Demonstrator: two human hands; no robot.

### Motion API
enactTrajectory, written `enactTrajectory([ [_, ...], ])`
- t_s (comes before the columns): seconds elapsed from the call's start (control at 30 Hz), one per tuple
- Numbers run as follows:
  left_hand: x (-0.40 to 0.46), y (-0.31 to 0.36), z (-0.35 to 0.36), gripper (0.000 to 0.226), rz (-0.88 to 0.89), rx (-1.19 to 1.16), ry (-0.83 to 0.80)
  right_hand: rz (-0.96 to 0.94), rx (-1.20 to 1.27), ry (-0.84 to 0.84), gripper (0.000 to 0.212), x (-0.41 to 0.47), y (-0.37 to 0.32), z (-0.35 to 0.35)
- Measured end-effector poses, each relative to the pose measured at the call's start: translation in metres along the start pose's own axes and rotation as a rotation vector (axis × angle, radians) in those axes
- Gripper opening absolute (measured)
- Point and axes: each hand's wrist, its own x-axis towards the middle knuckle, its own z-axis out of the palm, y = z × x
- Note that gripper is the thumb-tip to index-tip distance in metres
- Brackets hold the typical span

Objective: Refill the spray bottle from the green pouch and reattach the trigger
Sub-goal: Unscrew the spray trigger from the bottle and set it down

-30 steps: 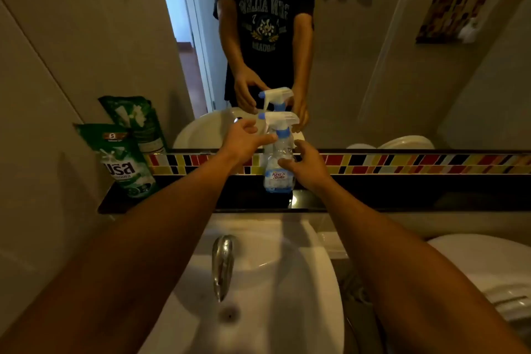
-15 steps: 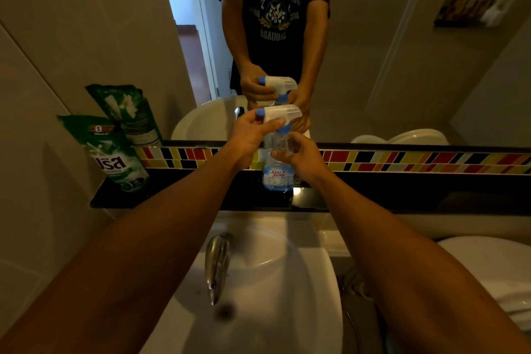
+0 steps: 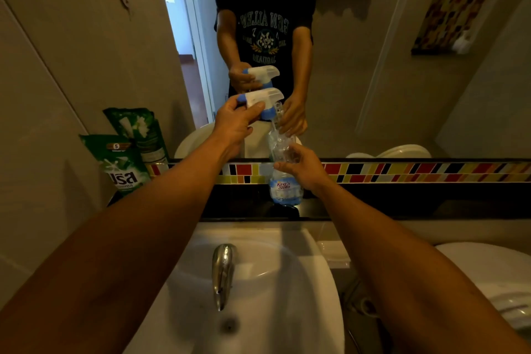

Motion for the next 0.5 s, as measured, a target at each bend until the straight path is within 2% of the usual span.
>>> enactTrajectory([
  [0.2,-0.003,0.022,-0.017,0.034,0.089,0.017,0.007,0.005,-0.051,0.02,0.04,-0.012,-0.01,-0.004],
  [0.5,-0.01,0.036,-0.051,0.04,0.084,-0.067,0.073,0.017,-0.077,0.053,0.043,-0.027,-0.013,-0.008],
])
